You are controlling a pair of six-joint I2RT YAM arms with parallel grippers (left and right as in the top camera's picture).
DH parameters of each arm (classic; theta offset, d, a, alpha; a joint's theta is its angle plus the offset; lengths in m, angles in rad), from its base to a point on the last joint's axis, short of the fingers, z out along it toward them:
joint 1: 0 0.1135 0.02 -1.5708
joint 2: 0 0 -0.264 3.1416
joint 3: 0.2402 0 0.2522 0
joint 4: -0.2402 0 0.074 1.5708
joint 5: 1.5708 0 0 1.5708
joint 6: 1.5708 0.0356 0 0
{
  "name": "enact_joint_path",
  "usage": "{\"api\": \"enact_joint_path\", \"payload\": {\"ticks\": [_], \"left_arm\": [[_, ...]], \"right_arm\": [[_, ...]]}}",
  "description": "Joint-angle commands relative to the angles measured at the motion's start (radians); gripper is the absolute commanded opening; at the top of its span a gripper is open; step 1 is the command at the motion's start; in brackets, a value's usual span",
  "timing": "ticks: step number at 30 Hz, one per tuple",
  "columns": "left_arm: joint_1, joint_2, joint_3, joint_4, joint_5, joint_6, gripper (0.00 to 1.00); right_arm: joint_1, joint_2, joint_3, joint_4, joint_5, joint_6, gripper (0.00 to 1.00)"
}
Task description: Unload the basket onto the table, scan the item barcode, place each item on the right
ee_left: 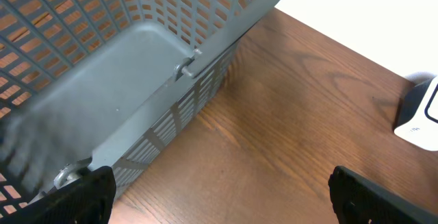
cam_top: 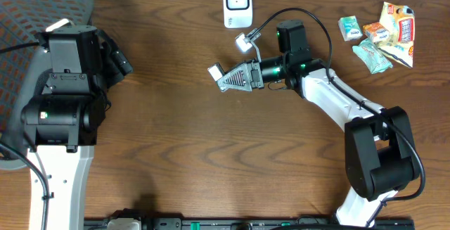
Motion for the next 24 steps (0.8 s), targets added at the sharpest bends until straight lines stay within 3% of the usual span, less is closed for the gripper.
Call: {"api": "enact_joint_path", "payload": {"ticks": [1, 24], "left_arm": [[0.003, -0.007, 0.013, -0.002, -0.01, -0.005, 0.98], [0.003, -0.007, 0.013, -0.002, -0.01, -0.005, 0.98]], "right_arm": [[0.008, -0.023, 0.005, 0.011, -0.01, -0.022, 0.54], [0.026, -0.023, 0.005, 0.096, 0.053, -0.024, 0.55]]}}
